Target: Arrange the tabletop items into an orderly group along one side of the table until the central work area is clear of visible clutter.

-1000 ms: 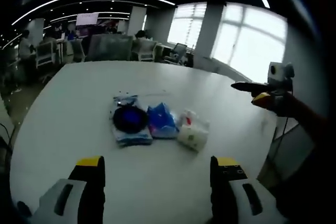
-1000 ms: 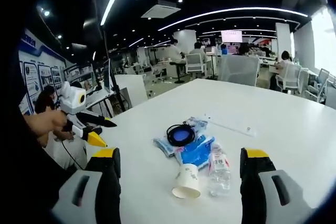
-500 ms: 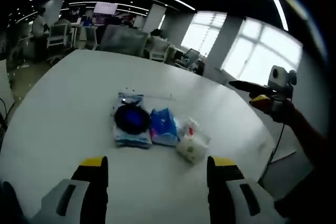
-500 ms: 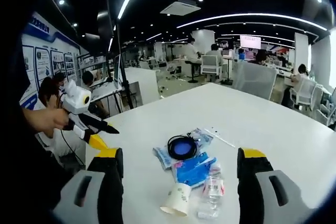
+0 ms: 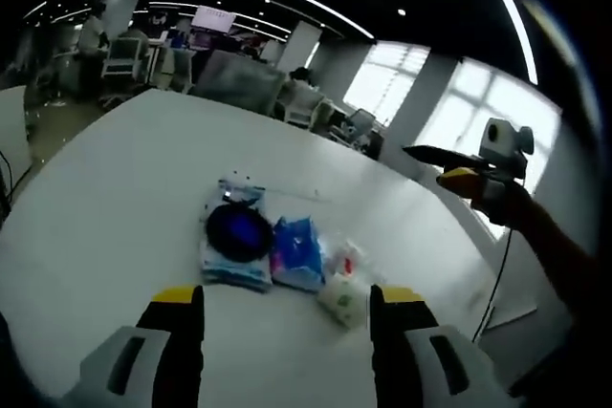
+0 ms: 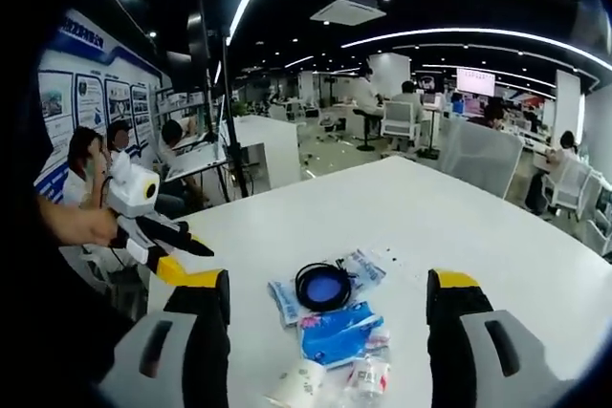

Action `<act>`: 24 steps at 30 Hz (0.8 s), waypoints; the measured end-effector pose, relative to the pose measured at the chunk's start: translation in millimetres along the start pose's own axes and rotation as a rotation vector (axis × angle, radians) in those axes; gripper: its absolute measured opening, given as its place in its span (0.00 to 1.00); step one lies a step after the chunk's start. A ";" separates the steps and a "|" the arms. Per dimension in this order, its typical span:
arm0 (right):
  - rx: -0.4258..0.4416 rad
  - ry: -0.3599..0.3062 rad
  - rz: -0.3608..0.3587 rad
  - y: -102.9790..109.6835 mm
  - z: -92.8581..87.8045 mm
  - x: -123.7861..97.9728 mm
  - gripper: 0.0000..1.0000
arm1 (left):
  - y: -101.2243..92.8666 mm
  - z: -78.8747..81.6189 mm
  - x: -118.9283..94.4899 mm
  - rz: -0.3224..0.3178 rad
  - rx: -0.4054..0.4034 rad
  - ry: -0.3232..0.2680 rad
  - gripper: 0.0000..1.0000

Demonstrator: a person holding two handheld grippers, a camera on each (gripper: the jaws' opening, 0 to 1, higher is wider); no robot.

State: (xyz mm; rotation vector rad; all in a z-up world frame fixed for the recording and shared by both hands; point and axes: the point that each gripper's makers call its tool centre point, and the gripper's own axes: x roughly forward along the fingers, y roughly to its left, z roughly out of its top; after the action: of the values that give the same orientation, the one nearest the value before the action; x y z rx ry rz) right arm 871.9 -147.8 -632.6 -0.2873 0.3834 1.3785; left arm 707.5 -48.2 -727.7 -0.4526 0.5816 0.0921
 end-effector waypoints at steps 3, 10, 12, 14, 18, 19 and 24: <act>-0.004 -0.015 0.007 -10.7 3.3 10.1 0.72 | 3.1 -3.4 3.5 0.015 -0.013 0.007 0.65; -0.015 0.019 0.049 -20.7 -0.9 35.7 0.70 | 5.6 -8.4 16.1 0.021 -0.062 -0.001 0.59; -0.007 0.018 0.059 -23.1 -1.0 41.0 0.69 | 5.4 -12.8 19.8 0.029 -0.049 0.016 0.59; 0.002 0.024 0.067 -26.0 -2.0 47.9 0.67 | 4.7 -14.0 23.5 0.032 -0.056 0.008 0.58; 0.002 0.024 0.063 -35.1 -2.5 61.7 0.62 | 3.3 -16.7 33.4 0.024 -0.087 0.014 0.56; 0.008 0.023 0.060 -37.8 -2.6 64.4 0.61 | 3.8 -16.1 35.2 0.026 -0.095 0.010 0.55; 0.023 0.023 0.069 -45.1 -3.2 82.1 0.59 | 7.0 -11.4 44.8 0.037 -0.141 -0.013 0.53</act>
State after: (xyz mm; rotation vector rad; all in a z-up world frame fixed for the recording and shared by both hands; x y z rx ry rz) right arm 928.0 -83.6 -671.7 -0.2734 0.4310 1.4383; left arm 737.6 -48.8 -763.5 -0.5782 0.5731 0.1722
